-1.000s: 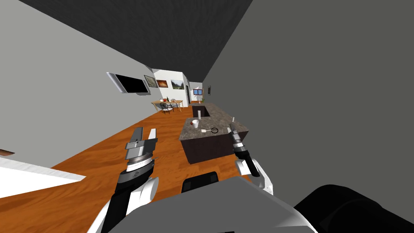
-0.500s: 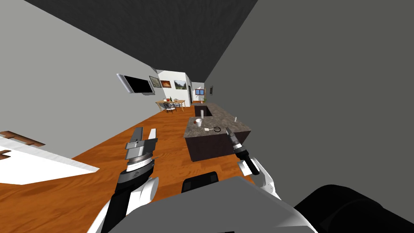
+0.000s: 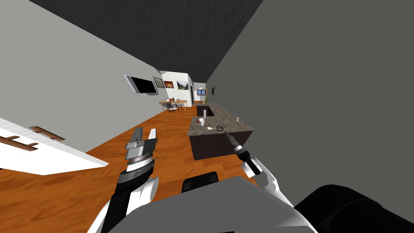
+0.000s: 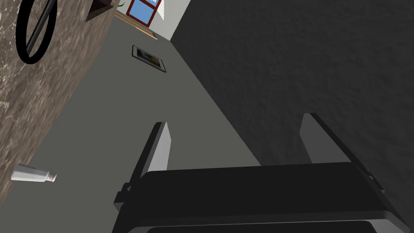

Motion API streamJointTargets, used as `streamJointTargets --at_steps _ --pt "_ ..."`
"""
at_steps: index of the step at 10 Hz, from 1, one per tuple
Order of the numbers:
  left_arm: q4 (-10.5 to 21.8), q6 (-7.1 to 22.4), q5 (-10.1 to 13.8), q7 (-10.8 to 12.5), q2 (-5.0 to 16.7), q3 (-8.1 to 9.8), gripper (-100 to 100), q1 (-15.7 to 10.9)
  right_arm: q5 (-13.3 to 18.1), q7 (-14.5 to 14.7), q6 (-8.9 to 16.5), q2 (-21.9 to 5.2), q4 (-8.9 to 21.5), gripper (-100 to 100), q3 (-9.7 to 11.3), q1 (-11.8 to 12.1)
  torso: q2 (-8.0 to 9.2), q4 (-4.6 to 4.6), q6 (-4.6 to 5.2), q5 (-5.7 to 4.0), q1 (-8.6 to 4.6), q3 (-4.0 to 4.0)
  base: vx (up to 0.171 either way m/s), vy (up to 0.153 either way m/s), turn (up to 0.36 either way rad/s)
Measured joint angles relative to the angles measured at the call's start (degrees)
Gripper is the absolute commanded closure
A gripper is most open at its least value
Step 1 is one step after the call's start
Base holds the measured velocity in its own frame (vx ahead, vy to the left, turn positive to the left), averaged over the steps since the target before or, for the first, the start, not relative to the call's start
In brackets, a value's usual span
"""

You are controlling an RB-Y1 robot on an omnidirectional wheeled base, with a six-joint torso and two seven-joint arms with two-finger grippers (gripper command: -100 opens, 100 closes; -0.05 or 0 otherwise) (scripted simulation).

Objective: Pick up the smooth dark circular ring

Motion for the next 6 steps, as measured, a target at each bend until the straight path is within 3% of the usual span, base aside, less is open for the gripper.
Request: streamJointTargets --at_steps 6 --pt "0.0 0.0 0.0 0.0 0.0 0.00 0 0.0 6.8 2.9 -0.7 -9.1 9.9 -100 1.9 -0.5 0.00 0.00 -0.01 0.02 0.10 0.00 -0.042 0.090 0.067"
